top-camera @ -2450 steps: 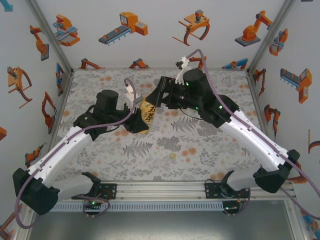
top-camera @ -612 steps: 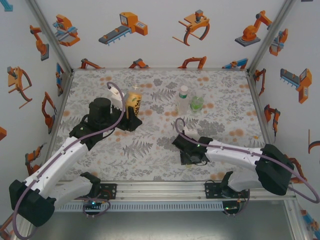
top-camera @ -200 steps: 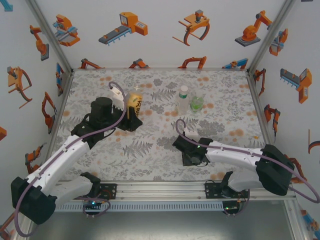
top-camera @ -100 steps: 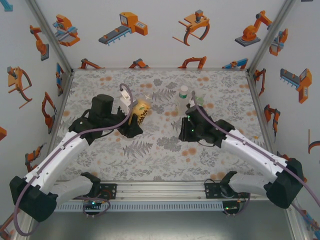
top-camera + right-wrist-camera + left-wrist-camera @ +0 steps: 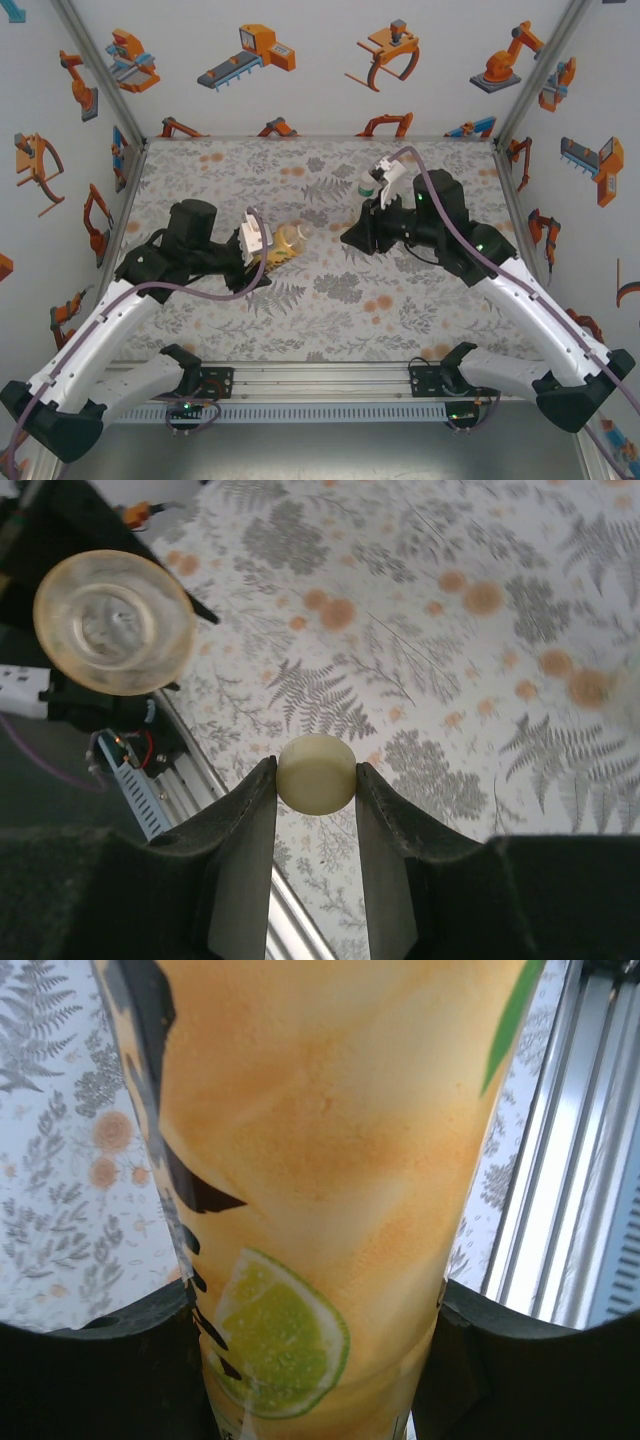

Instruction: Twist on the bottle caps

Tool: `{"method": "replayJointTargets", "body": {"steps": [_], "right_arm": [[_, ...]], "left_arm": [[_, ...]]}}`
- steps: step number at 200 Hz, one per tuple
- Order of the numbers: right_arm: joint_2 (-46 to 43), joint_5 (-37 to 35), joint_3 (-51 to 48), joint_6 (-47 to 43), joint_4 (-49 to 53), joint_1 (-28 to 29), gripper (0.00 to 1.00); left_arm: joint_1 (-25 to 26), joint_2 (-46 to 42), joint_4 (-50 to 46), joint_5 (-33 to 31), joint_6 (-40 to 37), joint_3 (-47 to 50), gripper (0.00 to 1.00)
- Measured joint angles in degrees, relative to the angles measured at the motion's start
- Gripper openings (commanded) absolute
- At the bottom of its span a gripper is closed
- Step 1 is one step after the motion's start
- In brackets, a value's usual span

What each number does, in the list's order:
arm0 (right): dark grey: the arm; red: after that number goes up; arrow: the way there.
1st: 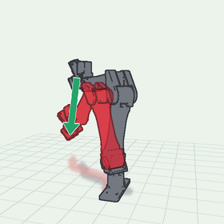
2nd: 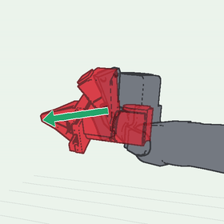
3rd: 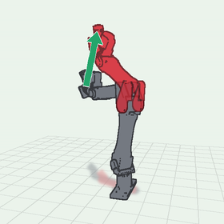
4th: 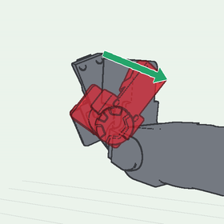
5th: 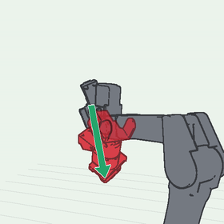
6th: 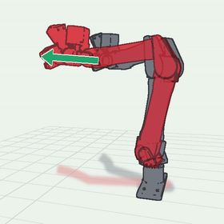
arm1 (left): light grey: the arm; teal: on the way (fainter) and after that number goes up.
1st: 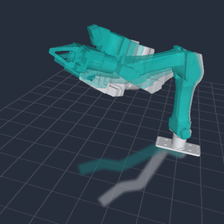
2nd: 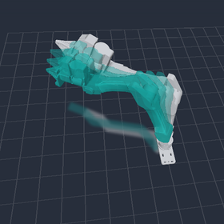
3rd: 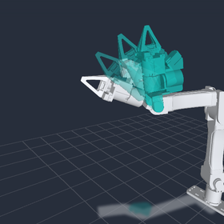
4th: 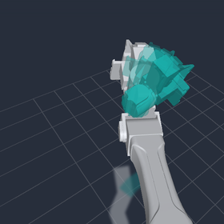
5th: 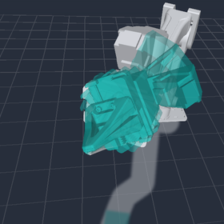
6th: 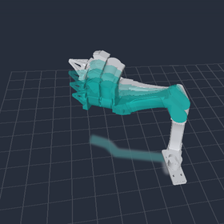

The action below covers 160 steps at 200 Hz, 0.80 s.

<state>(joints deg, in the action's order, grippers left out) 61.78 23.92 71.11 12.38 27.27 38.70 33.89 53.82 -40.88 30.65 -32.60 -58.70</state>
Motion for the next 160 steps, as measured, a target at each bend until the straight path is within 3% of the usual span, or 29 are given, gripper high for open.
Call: {"method": "replayJointTargets", "body": {"steps": [76, 160], "right_arm": [[2.75, 21.00, 4.55, -15.98, -8.09, 0.02, 0.05], [4.07, 26.67, 2.84, -24.33, -12.63, 1.90, 0.03]], "left_arm": [[0.28, -0.94, -4.00, -1.84, -9.77, -2.27, 0.13], [0.33, 0.13, -4.15, -2.34, -10.40, -4.22, 0.13]]}}
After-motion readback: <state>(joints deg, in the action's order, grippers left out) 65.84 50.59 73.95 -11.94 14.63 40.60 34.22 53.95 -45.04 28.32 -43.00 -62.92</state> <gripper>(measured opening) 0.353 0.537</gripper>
